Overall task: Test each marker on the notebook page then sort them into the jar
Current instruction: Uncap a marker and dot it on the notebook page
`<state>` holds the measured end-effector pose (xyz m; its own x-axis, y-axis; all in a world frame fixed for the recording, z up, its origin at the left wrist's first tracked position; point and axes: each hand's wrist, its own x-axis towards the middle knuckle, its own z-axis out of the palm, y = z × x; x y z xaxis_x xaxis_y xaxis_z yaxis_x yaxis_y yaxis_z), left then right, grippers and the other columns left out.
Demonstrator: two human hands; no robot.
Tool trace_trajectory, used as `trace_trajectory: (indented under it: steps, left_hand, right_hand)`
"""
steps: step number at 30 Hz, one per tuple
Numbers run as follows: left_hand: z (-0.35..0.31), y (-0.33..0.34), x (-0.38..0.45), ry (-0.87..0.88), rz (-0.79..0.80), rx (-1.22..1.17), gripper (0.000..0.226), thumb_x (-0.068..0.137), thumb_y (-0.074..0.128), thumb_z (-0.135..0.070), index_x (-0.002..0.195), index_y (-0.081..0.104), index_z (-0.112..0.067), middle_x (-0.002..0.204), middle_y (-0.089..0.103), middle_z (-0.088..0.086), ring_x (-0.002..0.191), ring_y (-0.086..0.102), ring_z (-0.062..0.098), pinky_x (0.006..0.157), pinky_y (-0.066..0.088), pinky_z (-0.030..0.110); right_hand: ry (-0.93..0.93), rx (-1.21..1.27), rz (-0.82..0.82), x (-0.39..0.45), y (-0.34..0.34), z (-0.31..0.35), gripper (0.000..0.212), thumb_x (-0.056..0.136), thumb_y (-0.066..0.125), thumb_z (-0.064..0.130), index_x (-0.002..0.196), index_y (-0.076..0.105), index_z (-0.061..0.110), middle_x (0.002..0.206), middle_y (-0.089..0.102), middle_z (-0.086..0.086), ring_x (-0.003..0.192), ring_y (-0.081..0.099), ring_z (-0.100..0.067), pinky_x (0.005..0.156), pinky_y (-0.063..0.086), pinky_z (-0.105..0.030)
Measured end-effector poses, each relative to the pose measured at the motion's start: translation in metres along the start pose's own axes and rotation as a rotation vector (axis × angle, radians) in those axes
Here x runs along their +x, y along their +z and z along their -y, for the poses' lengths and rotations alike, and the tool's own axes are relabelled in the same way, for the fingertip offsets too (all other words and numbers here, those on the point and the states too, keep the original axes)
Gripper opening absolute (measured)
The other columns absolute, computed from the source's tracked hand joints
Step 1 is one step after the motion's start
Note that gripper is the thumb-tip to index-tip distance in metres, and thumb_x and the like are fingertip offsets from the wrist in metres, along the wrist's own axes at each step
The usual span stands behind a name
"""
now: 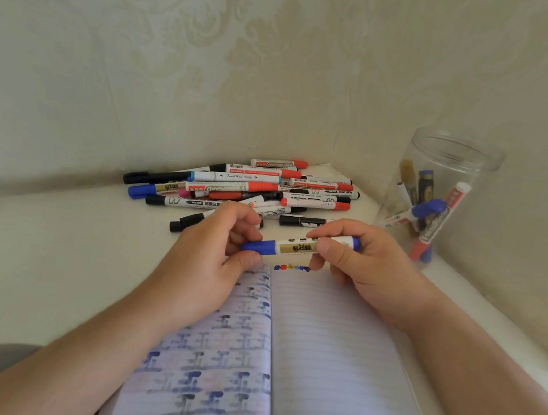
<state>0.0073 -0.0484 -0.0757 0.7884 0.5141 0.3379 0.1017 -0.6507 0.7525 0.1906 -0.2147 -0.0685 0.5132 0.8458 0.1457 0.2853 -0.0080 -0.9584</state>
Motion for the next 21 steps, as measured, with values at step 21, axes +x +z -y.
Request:
trace_trajectory:
  steps: [21]
  left_hand:
    - [0.002, 0.005, 0.007, -0.08, 0.047, 0.186, 0.06, 0.071, 0.087, -0.054, 0.103, 0.037, -0.041, 0.108, 0.051, -0.017, 0.098, 0.054, 0.005, 0.082, 0.05, 0.031]
  right_hand:
    - [-0.055, -0.218, -0.297, -0.009, 0.011, 0.017, 0.005, 0.1, 0.067, 0.034, 0.097, 0.067, 0.038, 0.071, 0.065, 0.003, 0.058, 0.054, -0.002, 0.06, 0.045, -0.023]
